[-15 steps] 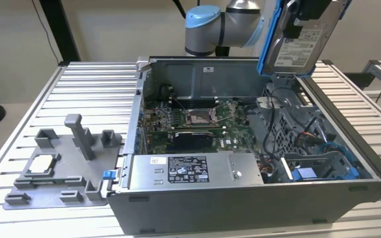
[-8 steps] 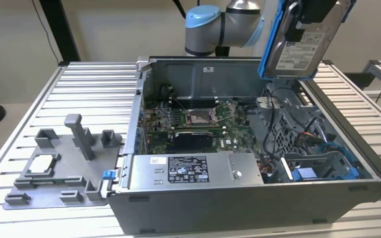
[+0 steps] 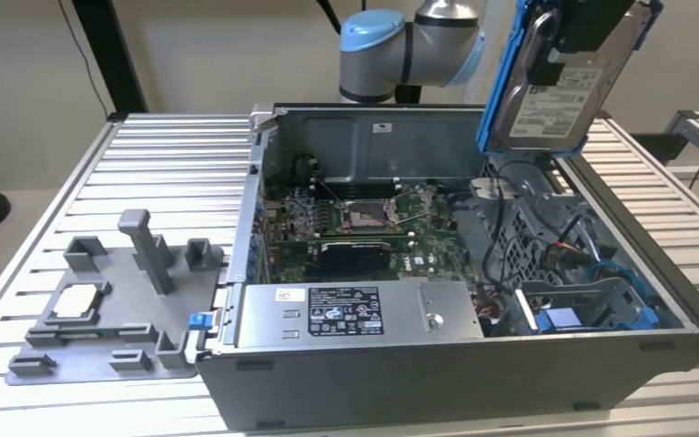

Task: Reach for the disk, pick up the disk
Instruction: 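Pick up the disk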

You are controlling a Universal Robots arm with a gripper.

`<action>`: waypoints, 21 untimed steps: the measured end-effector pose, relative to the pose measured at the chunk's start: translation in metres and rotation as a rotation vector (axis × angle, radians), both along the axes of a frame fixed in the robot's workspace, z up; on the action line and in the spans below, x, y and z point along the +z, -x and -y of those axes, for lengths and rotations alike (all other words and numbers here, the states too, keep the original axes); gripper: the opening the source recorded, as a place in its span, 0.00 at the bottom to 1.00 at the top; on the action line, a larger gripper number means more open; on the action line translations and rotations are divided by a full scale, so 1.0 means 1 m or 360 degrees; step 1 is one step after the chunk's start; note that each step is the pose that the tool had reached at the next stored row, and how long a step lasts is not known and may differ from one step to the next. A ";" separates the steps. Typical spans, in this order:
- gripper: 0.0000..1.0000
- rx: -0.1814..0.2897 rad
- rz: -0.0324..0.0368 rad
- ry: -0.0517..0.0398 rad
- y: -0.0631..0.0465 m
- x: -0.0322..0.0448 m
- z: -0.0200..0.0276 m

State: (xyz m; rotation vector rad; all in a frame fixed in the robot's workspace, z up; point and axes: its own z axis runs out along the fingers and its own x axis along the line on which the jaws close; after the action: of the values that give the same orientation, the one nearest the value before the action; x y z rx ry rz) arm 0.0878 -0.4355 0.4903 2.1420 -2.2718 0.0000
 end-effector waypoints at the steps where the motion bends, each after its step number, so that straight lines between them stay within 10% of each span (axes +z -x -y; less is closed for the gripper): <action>1: 0.00 0.0000 0.0000 0.0000 0.000 -0.0001 0.0019; 21: 0.00 0.0000 0.0000 0.0000 0.000 -0.0003 0.0353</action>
State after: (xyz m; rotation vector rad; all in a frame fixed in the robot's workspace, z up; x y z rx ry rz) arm 0.0878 -0.4708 0.4900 2.1419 -2.2718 0.0000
